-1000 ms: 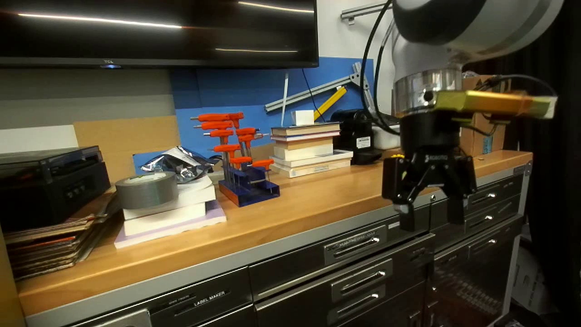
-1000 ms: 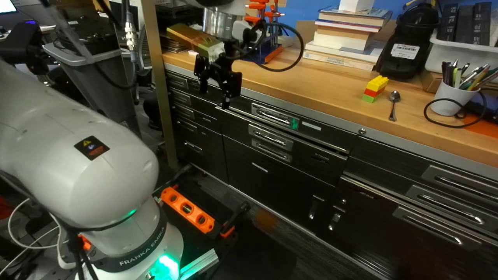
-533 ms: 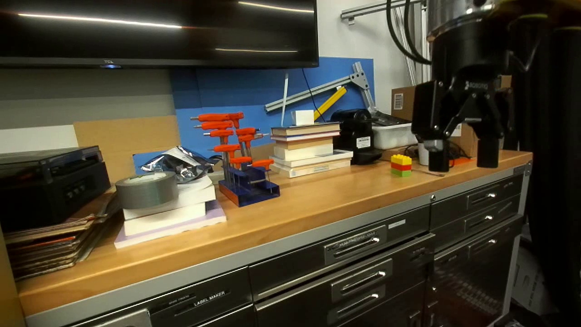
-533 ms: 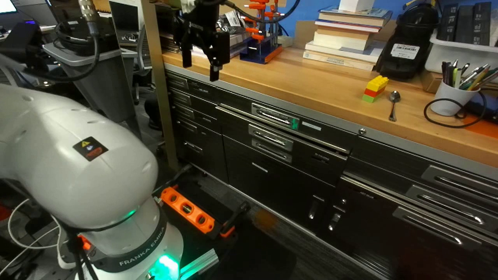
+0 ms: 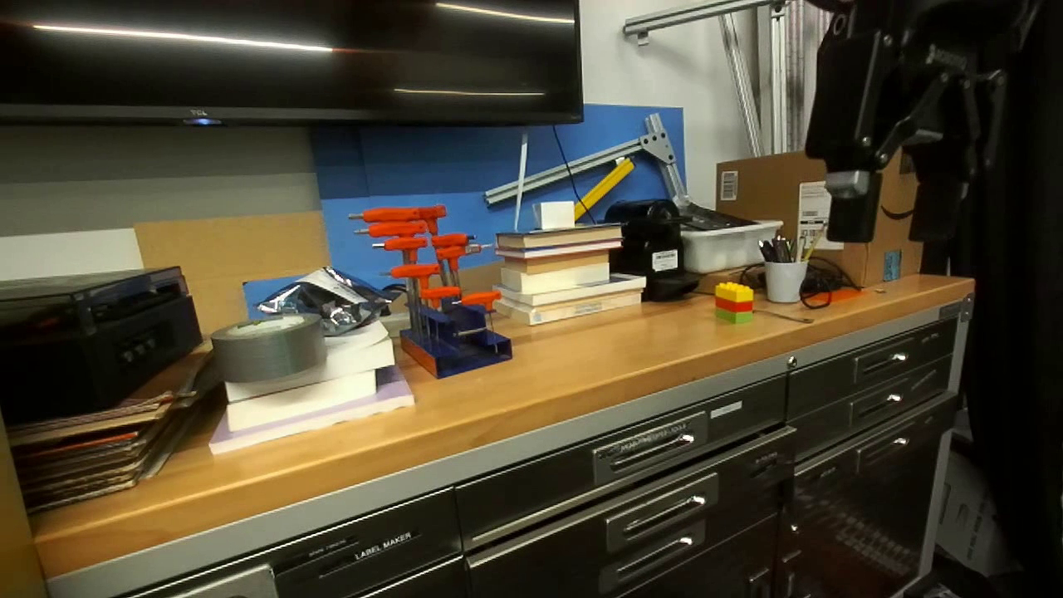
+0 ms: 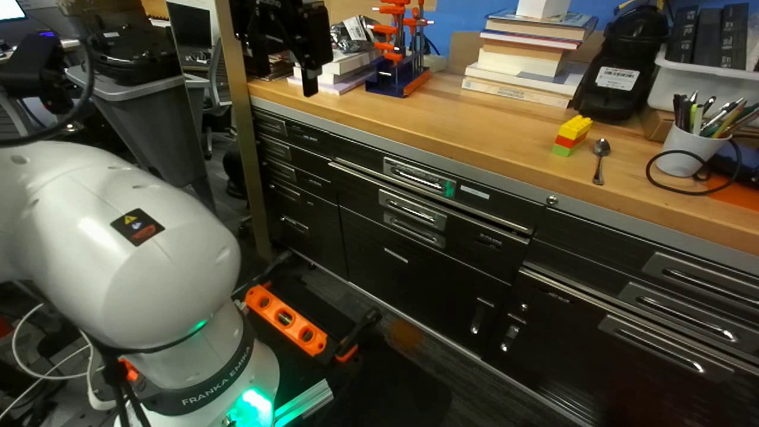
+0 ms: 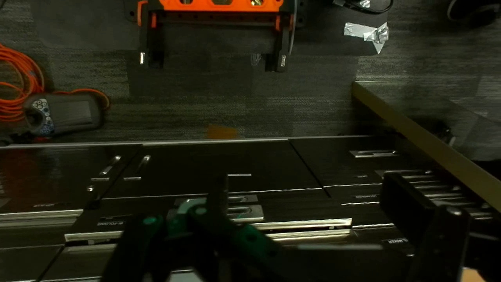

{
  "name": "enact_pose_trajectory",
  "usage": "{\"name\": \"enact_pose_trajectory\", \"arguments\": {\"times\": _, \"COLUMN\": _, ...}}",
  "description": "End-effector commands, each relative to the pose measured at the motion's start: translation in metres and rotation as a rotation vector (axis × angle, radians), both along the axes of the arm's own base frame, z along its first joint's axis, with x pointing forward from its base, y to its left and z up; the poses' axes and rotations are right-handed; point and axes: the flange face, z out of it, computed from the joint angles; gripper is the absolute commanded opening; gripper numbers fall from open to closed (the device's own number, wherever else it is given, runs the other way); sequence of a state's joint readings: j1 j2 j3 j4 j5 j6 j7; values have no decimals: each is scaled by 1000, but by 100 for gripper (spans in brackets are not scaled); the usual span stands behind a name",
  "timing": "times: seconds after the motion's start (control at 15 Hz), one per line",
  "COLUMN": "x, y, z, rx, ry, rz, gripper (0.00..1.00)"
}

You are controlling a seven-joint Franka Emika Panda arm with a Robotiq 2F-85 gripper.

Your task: Put the blue objects into the drawer then close the drawer.

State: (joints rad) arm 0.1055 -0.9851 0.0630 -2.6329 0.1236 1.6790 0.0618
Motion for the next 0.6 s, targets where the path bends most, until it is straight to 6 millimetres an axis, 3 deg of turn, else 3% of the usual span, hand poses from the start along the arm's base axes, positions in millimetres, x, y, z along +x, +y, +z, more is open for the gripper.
{"name": "enact_pose_trajectory", "arguments": {"times": 0.0, "x": -14, "y": 3, "z": 10, "rx": 17, "ry": -23, "rz": 65, "gripper": 100}}
{"name": "enact_pose_trajectory", "arguments": {"times": 0.13, "x": -7, "y": 1, "z": 5, "rx": 2, "ry": -8, "rz": 37, "gripper": 100}}
{"name": "enact_pose_trajectory", "arguments": {"times": 0.53, "x": -10, "y": 1, "z": 6, "rx": 3, "ry": -8, "rz": 46, "gripper": 100}}
